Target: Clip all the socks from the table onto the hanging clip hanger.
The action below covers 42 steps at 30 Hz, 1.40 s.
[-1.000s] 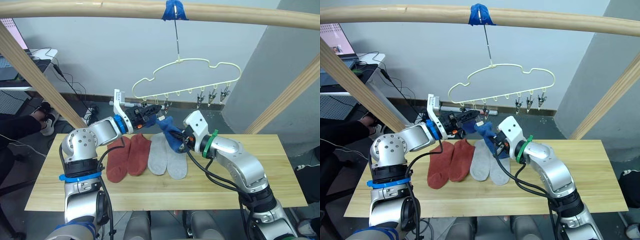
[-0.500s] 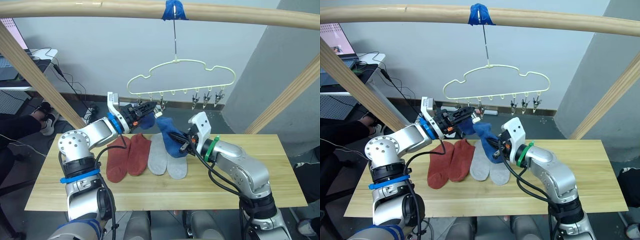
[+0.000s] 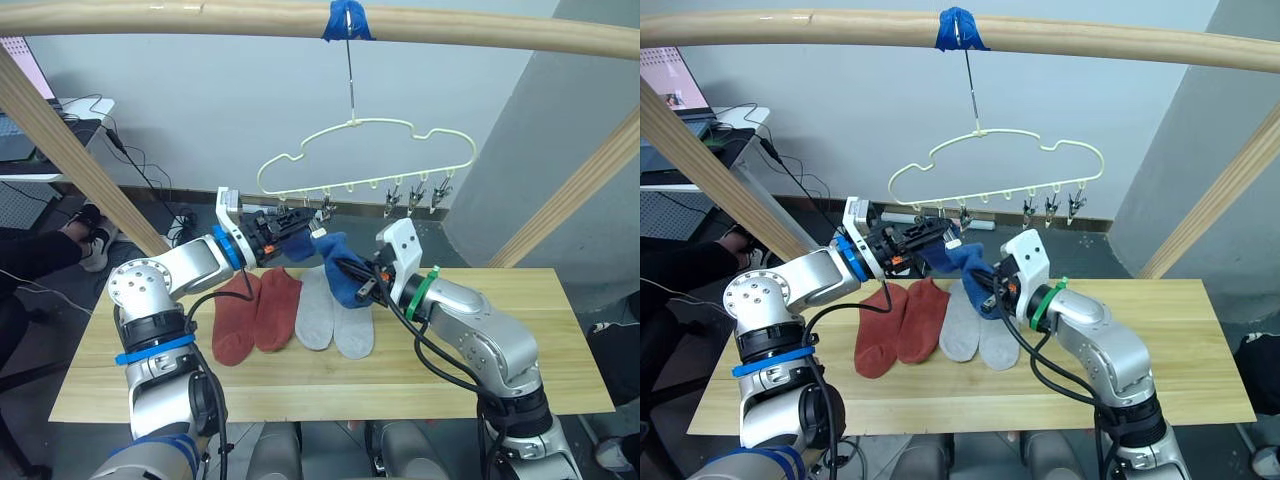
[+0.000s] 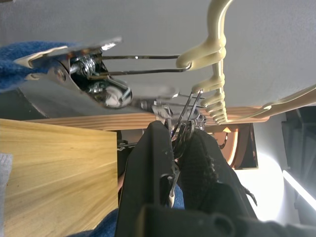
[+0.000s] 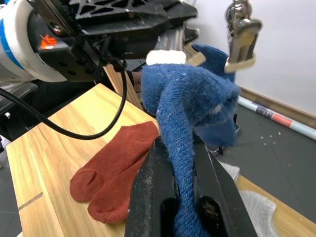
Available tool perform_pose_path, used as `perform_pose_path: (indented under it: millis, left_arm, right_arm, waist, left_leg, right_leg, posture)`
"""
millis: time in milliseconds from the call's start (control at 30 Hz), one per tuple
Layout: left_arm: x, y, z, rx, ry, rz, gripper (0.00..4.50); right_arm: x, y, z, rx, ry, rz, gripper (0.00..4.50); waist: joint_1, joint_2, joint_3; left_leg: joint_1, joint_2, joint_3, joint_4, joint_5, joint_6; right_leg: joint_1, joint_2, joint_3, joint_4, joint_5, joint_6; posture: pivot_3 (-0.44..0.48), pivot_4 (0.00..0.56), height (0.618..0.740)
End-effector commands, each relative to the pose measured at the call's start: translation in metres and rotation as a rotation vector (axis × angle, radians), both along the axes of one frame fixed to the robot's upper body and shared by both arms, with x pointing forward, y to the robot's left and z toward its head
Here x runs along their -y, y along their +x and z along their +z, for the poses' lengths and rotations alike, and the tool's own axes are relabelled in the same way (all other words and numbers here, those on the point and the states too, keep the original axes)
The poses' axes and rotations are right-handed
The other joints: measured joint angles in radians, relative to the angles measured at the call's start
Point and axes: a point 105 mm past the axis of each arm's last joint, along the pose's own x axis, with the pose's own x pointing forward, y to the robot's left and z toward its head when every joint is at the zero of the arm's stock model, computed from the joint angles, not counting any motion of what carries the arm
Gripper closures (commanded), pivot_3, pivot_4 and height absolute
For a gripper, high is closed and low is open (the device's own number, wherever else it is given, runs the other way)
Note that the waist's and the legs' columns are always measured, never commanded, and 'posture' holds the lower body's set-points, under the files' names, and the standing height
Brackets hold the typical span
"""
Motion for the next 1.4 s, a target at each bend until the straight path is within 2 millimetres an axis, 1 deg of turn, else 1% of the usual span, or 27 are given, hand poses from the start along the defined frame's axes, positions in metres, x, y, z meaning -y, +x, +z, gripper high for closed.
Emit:
perform_pose_path:
  millis: [33, 233, 300, 367, 433, 633, 733, 800, 833, 867, 933, 1000, 1067, 1133, 1200, 1233, 1300, 1400]
  left_arm:
    - [0.001, -0.001, -0.003, -0.008, 0.017, -0.003, 4.24]
    - [0.003, -0.003, 0.002, 0.036, 0.015, -0.003, 4.24]
    - [0.002, -0.004, 0.007, 0.070, 0.019, 0.003, 4.24]
    - [0.000, -0.005, 0.007, 0.089, 0.031, 0.011, 4.24]
    - [-0.001, -0.008, 0.009, 0.109, 0.029, -0.001, 3.52]
    - [-0.007, -0.008, 0.013, 0.120, 0.015, 0.005, 1.80]
    - [-0.012, -0.009, 0.014, 0.139, 0.054, 0.022, 0.94]
    - [-0.014, -0.018, 0.016, 0.190, 0.138, 0.004, 0.33]
    - [-0.016, -0.024, 0.016, 0.230, 0.217, -0.008, 0.05]
    - [-0.017, -0.028, 0.015, 0.271, 0.298, -0.010, 0.01]
    - [-0.022, -0.028, 0.006, 0.368, 0.505, 0.008, 0.00]
    - [-0.020, -0.029, 0.004, 0.477, 0.613, -0.015, 0.00]
    - [-0.016, -0.031, 0.003, 0.570, 0.664, -0.034, 0.00]
    - [-0.011, -0.032, -0.006, 0.664, 0.744, -0.050, 0.00]
    - [-0.004, -0.036, -0.012, 0.724, 0.750, -0.064, 0.00]
    - [-0.002, -0.037, -0.012, 0.762, 0.745, -0.061, 0.00]
    - [-0.002, -0.036, -0.011, 0.810, 0.739, -0.036, 0.00]
    - [-0.004, -0.029, -0.004, 0.881, 0.734, 0.039, 0.00]
  right_arm:
    - [-0.006, -0.003, 0.013, 0.061, 0.018, 0.018, 4.49]
    - [-0.010, 0.000, 0.013, 0.070, 0.006, 0.017, 4.49]
    - [-0.009, 0.002, 0.011, 0.071, -0.007, 0.012, 4.49]
    - [-0.009, 0.003, 0.009, 0.072, -0.017, 0.011, 4.49]
    - [-0.008, 0.005, 0.008, 0.072, -0.023, 0.005, 4.50]
    - [-0.010, 0.010, 0.008, 0.076, -0.024, -0.002, 4.50]
    - [-0.013, 0.014, 0.009, 0.075, -0.021, -0.005, 4.50]
    - [-0.016, 0.017, 0.007, 0.065, -0.022, -0.002, 4.50]
    - [-0.017, 0.019, 0.004, 0.053, -0.020, 0.002, 4.22]
    - [-0.017, 0.022, 0.001, 0.040, -0.019, 0.000, 3.78]
    - [-0.013, 0.026, -0.006, 0.022, -0.030, -0.008, 3.39]
    - [-0.006, 0.028, -0.012, 0.012, -0.045, -0.013, 2.83]
    - [0.004, 0.027, -0.018, 0.003, -0.061, -0.019, 2.21]
    - [0.017, 0.024, -0.023, -0.008, -0.073, -0.032, 1.49]
    - [0.034, 0.021, -0.028, -0.007, -0.100, -0.057, 0.79]
    - [0.044, 0.016, -0.027, -0.003, -0.108, -0.060, 0.46]
    - [0.057, 0.008, -0.023, 0.007, -0.111, -0.060, 0.46]
    - [0.066, -0.004, -0.006, 0.058, -0.086, -0.027, 0.46]
  waist:
    - [0.000, 0.000, 0.000]
    - [0.000, 0.000, 0.000]
    - [0.000, 0.000, 0.000]
    - [0.001, 0.000, 0.000]
    - [0.000, 0.000, 0.000]
    - [0.002, 0.000, 0.000]
    - [0.002, 0.000, 0.000]
    - [-0.001, 0.000, 0.000]
    - [-0.003, 0.000, 0.000]
    - [-0.005, 0.000, 0.000]
    - [0.000, 0.000, 0.000]
    - [0.004, 0.001, 0.001]
    - [0.014, 0.001, 0.000]
    - [0.021, 0.001, 0.000]
    - [0.027, 0.001, 0.000]
    - [0.029, 0.001, 0.000]
    - [0.032, 0.001, 0.001]
    - [0.029, 0.001, 0.000]
  left_leg:
    - [0.000, 0.000, 0.000, 0.000, 0.000, 0.000]
    - [0.000, 0.000, 0.000, 0.000, 0.000, 0.000]
    - [0.000, 0.000, 0.000, 0.000, 0.000, 0.000]
    - [0.000, 0.000, 0.000, 0.000, 0.000, -0.001]
    - [0.000, 0.000, 0.000, 0.000, 0.000, -0.001]
    - [-0.001, 0.000, 0.000, -0.001, 0.000, -0.001]
    - [-0.001, 0.000, 0.000, -0.001, 0.000, -0.001]
    - [-0.001, 0.000, 0.000, -0.001, 0.000, -0.001]
    - [-0.001, 0.000, 0.000, -0.001, 0.000, -0.001]
    - [-0.001, 0.000, 0.000, -0.002, 0.000, -0.001]
    - [-0.001, 0.001, 0.000, -0.003, 0.001, -0.002]
    - [0.000, 0.000, 0.001, -0.004, 0.001, -0.003]
    - [-0.001, 0.000, 0.001, -0.004, 0.001, -0.003]
    - [-0.001, 0.000, 0.001, -0.003, 0.001, -0.002]
    - [-0.001, 0.000, 0.001, -0.004, 0.000, -0.002]
    - [-0.002, 0.000, 0.001, -0.005, 0.000, -0.001]
    - [-0.004, 0.000, 0.001, -0.006, 0.000, -0.001]
    - [-0.006, 0.000, 0.001, -0.006, 0.000, 0.000]
  right_leg:
    - [0.000, 0.000, 0.000, 0.000, 0.000, 0.000]
    - [0.000, 0.000, 0.000, 0.000, 0.000, 0.000]
    - [0.000, 0.000, 0.000, 0.000, 0.000, 0.000]
    - [0.000, 0.000, 0.000, -0.001, 0.000, 0.000]
    - [0.000, 0.000, 0.000, -0.001, 0.000, 0.000]
    - [-0.001, 0.000, 0.000, -0.001, 0.000, 0.000]
    - [-0.001, 0.000, 0.000, -0.001, 0.000, 0.000]
    - [-0.001, 0.000, 0.000, -0.001, 0.000, 0.000]
    - [-0.001, 0.000, 0.000, -0.001, 0.000, 0.000]
    - [-0.001, 0.000, 0.001, -0.001, 0.000, 0.000]
    - [-0.002, 0.000, 0.000, -0.001, 0.000, 0.000]
    - [-0.002, 0.000, 0.001, -0.002, 0.000, 0.000]
    - [-0.001, -0.001, 0.001, -0.004, 0.000, 0.000]
    - [-0.001, -0.001, 0.000, -0.005, 0.000, 0.000]
    - [-0.001, -0.001, 0.001, -0.006, 0.000, 0.000]
    - [-0.001, -0.001, 0.001, -0.007, 0.000, 0.000]
    - [-0.002, -0.001, 0.000, -0.009, 0.000, 0.000]
    - [-0.003, -0.001, -0.001, -0.010, 0.000, 0.000]
  posture:
    - [-0.063, 0.198, 0.740]
    - [-0.055, 0.194, 0.740]
    - [-0.053, 0.194, 0.740]
    - [-0.052, 0.192, 0.740]
    - [-0.050, 0.191, 0.740]
    - [-0.045, 0.186, 0.740]
    - [-0.048, 0.185, 0.740]
    - [-0.048, 0.185, 0.740]
    - [-0.041, 0.186, 0.740]
    - [-0.035, 0.186, 0.740]
    - [-0.019, 0.181, 0.740]
    - [-0.011, 0.177, 0.740]
    - [0.002, 0.173, 0.740]
    - [0.004, 0.172, 0.740]
    - [0.003, 0.173, 0.740]
    - [-0.001, 0.173, 0.740]
    - [-0.005, 0.172, 0.740]
    - [-0.019, 0.168, 0.740]
